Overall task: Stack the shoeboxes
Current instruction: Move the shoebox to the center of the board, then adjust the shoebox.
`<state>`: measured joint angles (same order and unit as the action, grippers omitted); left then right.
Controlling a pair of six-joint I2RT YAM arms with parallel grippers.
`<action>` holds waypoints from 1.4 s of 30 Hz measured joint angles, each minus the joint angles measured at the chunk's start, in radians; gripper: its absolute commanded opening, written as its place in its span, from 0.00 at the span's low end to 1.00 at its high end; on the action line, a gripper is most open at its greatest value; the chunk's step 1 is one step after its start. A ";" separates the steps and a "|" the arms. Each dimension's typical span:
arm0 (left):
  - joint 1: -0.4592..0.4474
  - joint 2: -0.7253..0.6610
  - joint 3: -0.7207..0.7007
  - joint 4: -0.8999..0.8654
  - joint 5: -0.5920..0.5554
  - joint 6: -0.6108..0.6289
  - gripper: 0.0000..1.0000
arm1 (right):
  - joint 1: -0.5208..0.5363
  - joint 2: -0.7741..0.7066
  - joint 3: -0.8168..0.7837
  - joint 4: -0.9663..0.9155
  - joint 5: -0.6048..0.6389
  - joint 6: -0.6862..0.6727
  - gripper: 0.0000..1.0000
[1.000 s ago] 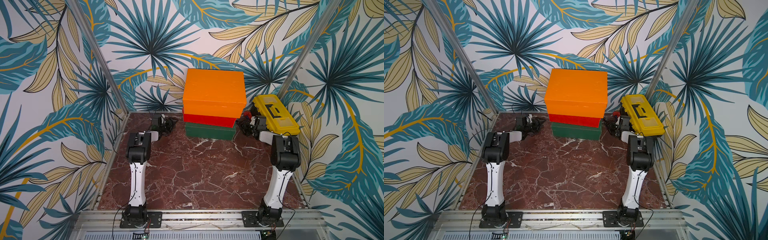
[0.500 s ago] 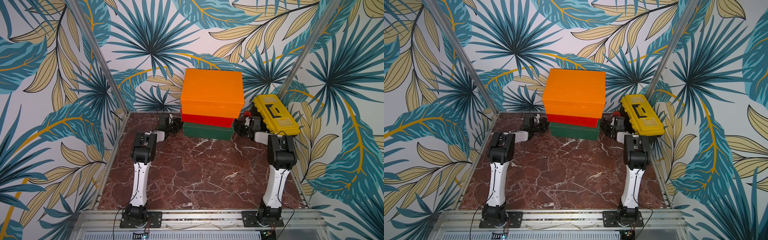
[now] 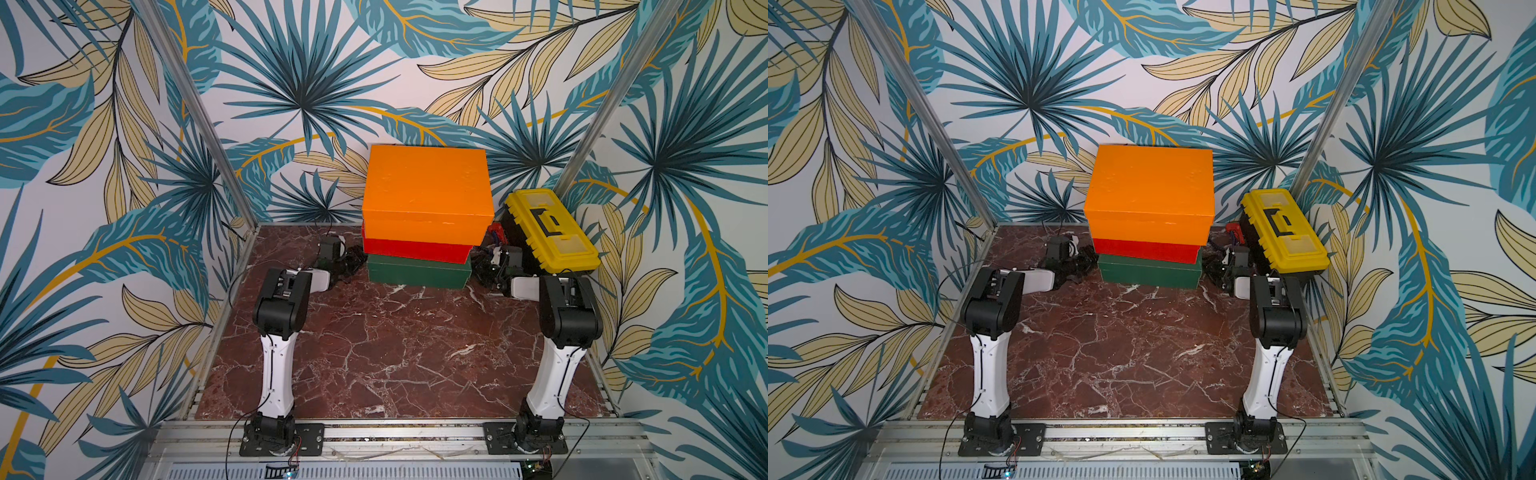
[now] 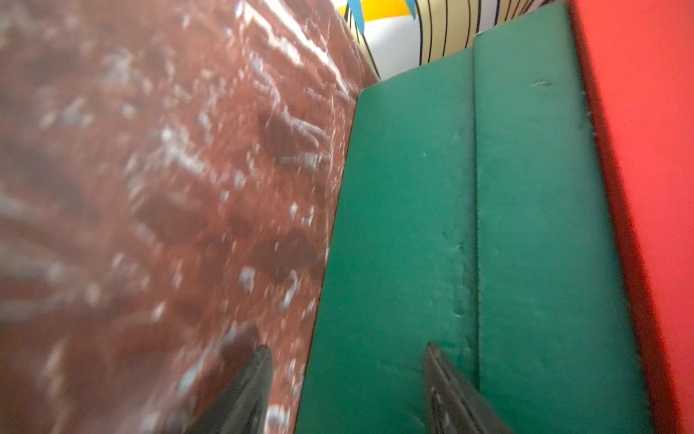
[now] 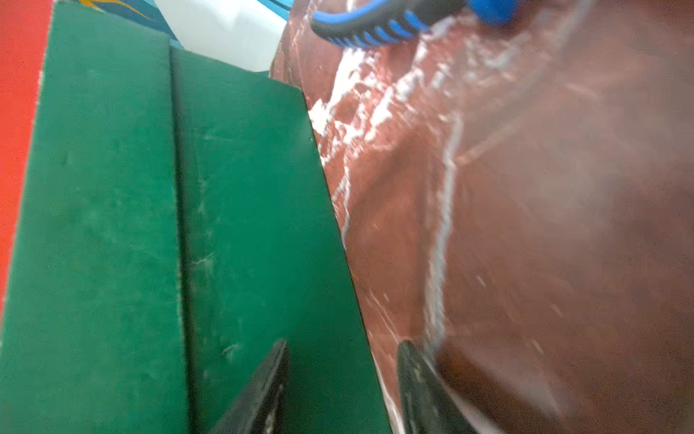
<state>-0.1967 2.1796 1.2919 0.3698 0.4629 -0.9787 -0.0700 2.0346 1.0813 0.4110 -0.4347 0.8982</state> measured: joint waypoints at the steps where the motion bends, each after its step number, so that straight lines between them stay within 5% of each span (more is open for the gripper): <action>1: -0.003 -0.018 -0.029 0.007 -0.010 0.004 0.65 | 0.000 -0.011 -0.018 0.010 0.001 0.000 0.48; 13: -0.058 -0.256 -0.382 0.095 -0.122 0.045 0.67 | 0.008 -0.195 -0.276 0.079 0.068 -0.014 0.48; 21: -0.009 -0.334 -0.459 0.106 -0.051 0.056 0.72 | 0.006 -0.315 -0.273 -0.024 0.047 -0.078 0.50; 34: 0.151 -0.389 -0.447 0.145 0.078 0.039 0.73 | -0.037 -0.464 -0.134 -0.196 0.037 -0.152 0.52; 42: 0.095 -0.362 -0.296 0.130 0.082 0.043 0.73 | -0.007 -0.439 -0.087 -0.209 0.017 -0.155 0.52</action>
<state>-0.1017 1.8175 0.9962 0.4999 0.5449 -0.9360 -0.0772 1.5959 0.9947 0.2016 -0.4175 0.7429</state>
